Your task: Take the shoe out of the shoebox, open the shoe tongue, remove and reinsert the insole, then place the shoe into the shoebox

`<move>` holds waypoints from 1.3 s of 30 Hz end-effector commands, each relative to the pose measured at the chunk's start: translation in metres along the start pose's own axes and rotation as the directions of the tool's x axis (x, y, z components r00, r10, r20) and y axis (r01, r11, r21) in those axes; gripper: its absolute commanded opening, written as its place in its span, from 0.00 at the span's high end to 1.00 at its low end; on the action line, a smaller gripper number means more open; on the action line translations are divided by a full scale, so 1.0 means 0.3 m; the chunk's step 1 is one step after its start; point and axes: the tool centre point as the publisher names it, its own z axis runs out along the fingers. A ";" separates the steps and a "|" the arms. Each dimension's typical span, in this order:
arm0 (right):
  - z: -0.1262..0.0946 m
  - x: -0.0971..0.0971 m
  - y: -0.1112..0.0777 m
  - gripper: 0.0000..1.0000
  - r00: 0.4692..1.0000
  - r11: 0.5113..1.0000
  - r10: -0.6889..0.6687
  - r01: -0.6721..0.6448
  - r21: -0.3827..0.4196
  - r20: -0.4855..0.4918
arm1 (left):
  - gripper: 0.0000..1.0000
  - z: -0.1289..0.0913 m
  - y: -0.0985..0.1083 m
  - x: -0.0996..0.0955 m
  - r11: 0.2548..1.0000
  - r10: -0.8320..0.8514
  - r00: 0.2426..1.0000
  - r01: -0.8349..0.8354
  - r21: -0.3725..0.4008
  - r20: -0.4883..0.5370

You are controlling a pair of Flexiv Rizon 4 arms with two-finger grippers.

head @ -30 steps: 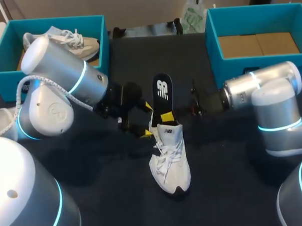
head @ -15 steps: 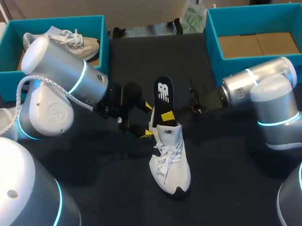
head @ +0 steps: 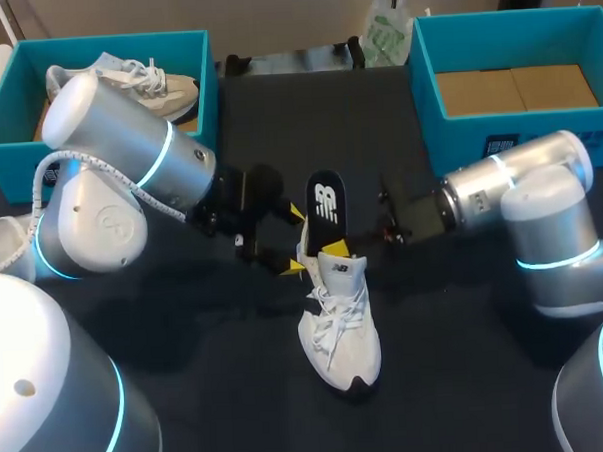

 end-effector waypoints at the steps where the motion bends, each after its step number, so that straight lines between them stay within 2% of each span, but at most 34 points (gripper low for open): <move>1: 0.018 0.000 -0.022 1.00 1.000 1.000 0.005 -0.005 0.004 0.002 | 0.00 -0.002 0.000 0.002 1.000 0.001 1.000 0.000 -0.002 0.001; 3: 0.013 -0.001 -0.008 1.00 1.000 1.000 -0.009 0.009 0.001 0.012 | 0.00 -0.002 0.000 0.002 1.000 0.001 1.000 0.000 -0.002 0.001; 8: -0.003 -0.001 0.037 0.77 0.998 0.999 -0.047 0.047 0.012 0.028 | 0.00 -0.002 0.000 0.002 1.000 0.001 1.000 0.000 -0.002 0.001; 13: -0.021 -0.007 0.081 0.74 0.996 0.996 -0.082 0.081 0.034 0.035 | 0.00 -0.002 0.000 0.002 1.000 0.001 1.000 0.000 -0.002 0.001; 23: -0.028 -0.048 0.135 0.79 0.993 0.992 -0.117 0.115 0.060 0.023 | 0.00 -0.002 0.000 0.002 1.000 0.001 1.000 0.000 -0.002 0.001; 24: -0.028 -0.051 0.137 0.82 0.993 0.991 -0.118 0.116 0.064 0.020 | 0.00 -0.002 0.000 0.002 1.000 0.001 1.000 0.000 -0.002 0.001; 26: -0.026 -0.055 0.137 1.00 0.994 0.991 -0.113 0.111 0.073 0.012 | 0.00 -0.002 0.000 0.002 1.000 0.001 1.000 0.000 -0.002 0.001; 39: -0.013 -0.024 0.048 1.00 1.000 0.994 -0.029 0.028 0.110 0.000 | 0.00 -0.002 0.000 0.002 1.000 0.001 1.000 0.000 -0.002 0.001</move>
